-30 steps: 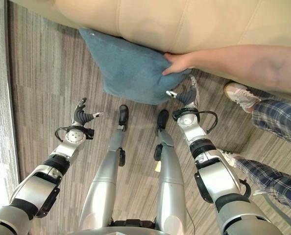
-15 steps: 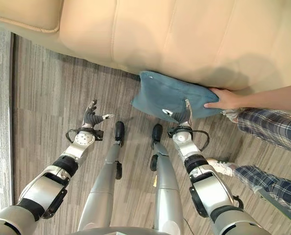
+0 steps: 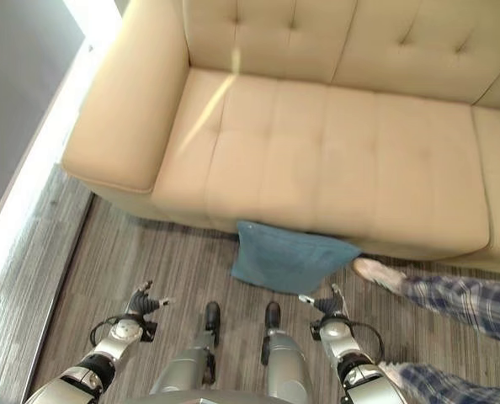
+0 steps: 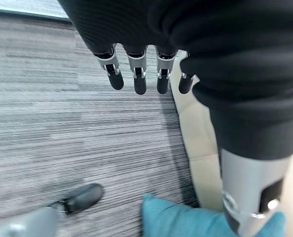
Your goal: Pick up all the scattered cushions and arrange them neatly on the sofa.
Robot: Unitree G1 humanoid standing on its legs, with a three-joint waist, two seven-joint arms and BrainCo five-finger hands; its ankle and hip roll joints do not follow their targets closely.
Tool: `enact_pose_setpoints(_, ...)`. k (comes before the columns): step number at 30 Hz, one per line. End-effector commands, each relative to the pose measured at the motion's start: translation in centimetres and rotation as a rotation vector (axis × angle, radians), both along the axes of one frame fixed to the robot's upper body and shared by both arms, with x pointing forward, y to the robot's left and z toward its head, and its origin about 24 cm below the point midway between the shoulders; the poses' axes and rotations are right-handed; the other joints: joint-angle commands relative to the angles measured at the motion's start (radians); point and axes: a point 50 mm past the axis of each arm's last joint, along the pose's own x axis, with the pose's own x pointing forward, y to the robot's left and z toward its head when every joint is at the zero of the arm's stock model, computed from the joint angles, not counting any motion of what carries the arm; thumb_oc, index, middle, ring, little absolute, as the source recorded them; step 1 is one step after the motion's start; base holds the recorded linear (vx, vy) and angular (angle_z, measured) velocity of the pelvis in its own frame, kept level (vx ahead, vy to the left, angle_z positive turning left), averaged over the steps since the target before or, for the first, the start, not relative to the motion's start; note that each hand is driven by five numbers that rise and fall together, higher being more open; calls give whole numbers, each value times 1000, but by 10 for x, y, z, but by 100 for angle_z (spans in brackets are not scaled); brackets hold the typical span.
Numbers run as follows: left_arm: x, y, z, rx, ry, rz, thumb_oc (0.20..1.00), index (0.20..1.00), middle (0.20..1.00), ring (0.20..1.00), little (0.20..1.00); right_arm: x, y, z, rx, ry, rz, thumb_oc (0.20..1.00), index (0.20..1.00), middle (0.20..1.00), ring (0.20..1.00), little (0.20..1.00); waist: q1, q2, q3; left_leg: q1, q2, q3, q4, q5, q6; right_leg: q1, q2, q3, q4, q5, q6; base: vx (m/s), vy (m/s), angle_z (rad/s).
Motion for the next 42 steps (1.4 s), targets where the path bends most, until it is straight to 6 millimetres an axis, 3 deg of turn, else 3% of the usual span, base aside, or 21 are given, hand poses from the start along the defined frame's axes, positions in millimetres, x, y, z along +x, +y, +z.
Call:
enact_pose_setpoints(1,6,11,2,38,35,-38,1000,1000,1000,1000,1000,18,-5,10,-47,-15,110,1000,1000,1000,1000,1000,-13,-48,84,62,-29,3,10,-97,-10,114,-12,4,-173,86,70,130,-55,-16)
enact_pose_setpoints(3,-2,13,-2,40,66,-38,1000,1000,1000,1000,1000,13,-7,8,-57,8,123,1000,1000,1000,1000,1000,-13,-50,77,84,-28,5,7,-100,-11,138,-5,7,-180,83,70,92,-40,-17)
enact_pose_setpoints(8,-44,24,-19,50,222,-9,1000,1000,1000,1000,1000,-26,-18,-11,-75,168,137,1000,1000,1000,1000,1000,-17,-56,26,199,-7,15,-5,-127,-14,253,24,10,-194,47,61,100,-79,-8)
enact_pose_setpoints(13,-62,29,-25,62,293,-4,1000,1000,1000,1000,1000,-49,-18,-21,-62,259,133,1000,1000,1000,1000,1000,-24,-60,10,265,17,18,4,-151,-22,324,55,28,-213,18,44,87,-155,-3)
enact_pose_setpoints(16,-67,41,-23,61,297,17,1000,1000,1000,1000,1000,-60,-30,-22,-67,293,94,1000,1000,1000,1000,1000,-37,-62,23,234,29,8,120,-188,-27,346,78,59,-228,5,18,6,-149,-2)
enact_pose_setpoints(18,-57,39,-20,53,267,9,1000,1000,1000,1000,1000,-58,-35,-20,-72,284,74,1000,1000,1000,1000,1000,-33,-72,46,180,3,-13,206,-190,-27,348,70,65,-233,9,10,-34,-82,10)
enact_pose_setpoints(20,-52,37,-19,50,251,-6,1000,1000,1000,1000,1000,-58,-39,-19,-78,285,67,1000,1000,1000,1000,1000,-30,-77,47,141,-38,-45,206,-190,-19,344,71,67,-236,12,9,1,-29,6)
enact_pose_setpoints(22,-45,39,-15,45,218,-8,1000,1000,1000,1000,1000,-54,-43,-16,-85,272,62,1000,1000,1000,1000,1000,-24,-73,43,55,-106,-50,213,-170,-6,319,87,94,-215,15,10,44,25,-4)
enact_pose_setpoints(27,-58,46,-18,45,254,24,1000,1000,1000,1000,1000,-52,-42,-15,-107,288,109,1000,1000,1000,1000,1000,-9,-66,20,129,-93,-57,138,-161,17,326,112,124,-180,-9,22,142,73,-67)
enact_pose_setpoints(32,-65,50,-18,54,258,59,1000,1000,1000,1000,1000,-27,-30,-9,-112,225,184,1000,1000,1000,1000,1000,32,-63,61,171,-57,-20,81,-142,48,215,102,97,47,-23,71,-10,41,-79)
enact_pose_setpoints(35,-69,52,-19,61,264,70,1000,1000,1000,1000,1000,-17,-30,-4,-128,189,203,1000,1000,1000,1000,1000,41,-43,68,181,-40,-11,72,-149,49,200,29,46,23,-6,70,-9,-76,-27)
enact_pose_setpoints(38,-71,52,-20,68,271,67,1000,1000,1000,1000,1000,-17,-34,-3,-138,187,198,1000,1000,1000,1000,1000,41,-53,52,194,-53,-2,76,-161,44,262,10,40,-84,15,68,85,-71,-12)
enact_pose_setpoints(42,-73,54,-19,68,267,86,1000,1000,1000,1000,1000,-22,-40,-3,-150,196,177,1000,1000,1000,1000,1000,45,-53,34,227,-47,-11,51,-164,29,324,22,29,-164,15,60,98,-115,12)
